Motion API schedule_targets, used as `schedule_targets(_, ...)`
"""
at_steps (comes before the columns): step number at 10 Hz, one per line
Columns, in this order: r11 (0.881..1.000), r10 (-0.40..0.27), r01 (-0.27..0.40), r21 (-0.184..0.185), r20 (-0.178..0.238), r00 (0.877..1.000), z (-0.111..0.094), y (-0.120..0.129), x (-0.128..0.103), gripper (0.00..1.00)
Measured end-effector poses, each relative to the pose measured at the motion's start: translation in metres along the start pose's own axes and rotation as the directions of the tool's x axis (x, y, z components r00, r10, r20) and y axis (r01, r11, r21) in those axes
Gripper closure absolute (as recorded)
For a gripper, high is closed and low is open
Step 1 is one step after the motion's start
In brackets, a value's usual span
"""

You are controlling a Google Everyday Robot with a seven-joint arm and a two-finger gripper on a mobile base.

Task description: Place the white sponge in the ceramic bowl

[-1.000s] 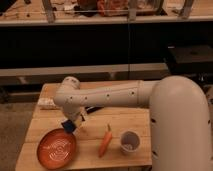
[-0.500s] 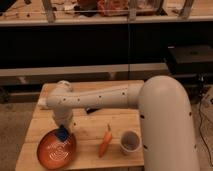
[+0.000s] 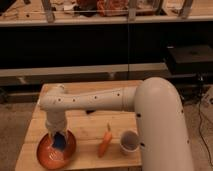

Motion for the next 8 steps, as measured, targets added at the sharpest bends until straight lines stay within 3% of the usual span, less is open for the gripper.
schedule_targets(2, 0.999, -0.041, 0.041, -0.027, -0.008, 0.999, 0.0020, -0.0047, -0.0033, 0.42)
schedule_targets(4, 0.999, -0.005, 0.002, -0.041, -0.075, 0.997, 0.0029, -0.0101, -0.0021, 0.25)
schedule_targets(6, 0.997, 0.075, -0.077, -0.009, -0.139, 0.988, 0.0008, -0.0106, 0.0018, 0.20)
schedule_targets(8, 0.991, 0.135, -0.137, -0.002, -0.138, 0.981, -0.0006, -0.0080, 0.0018, 0.20)
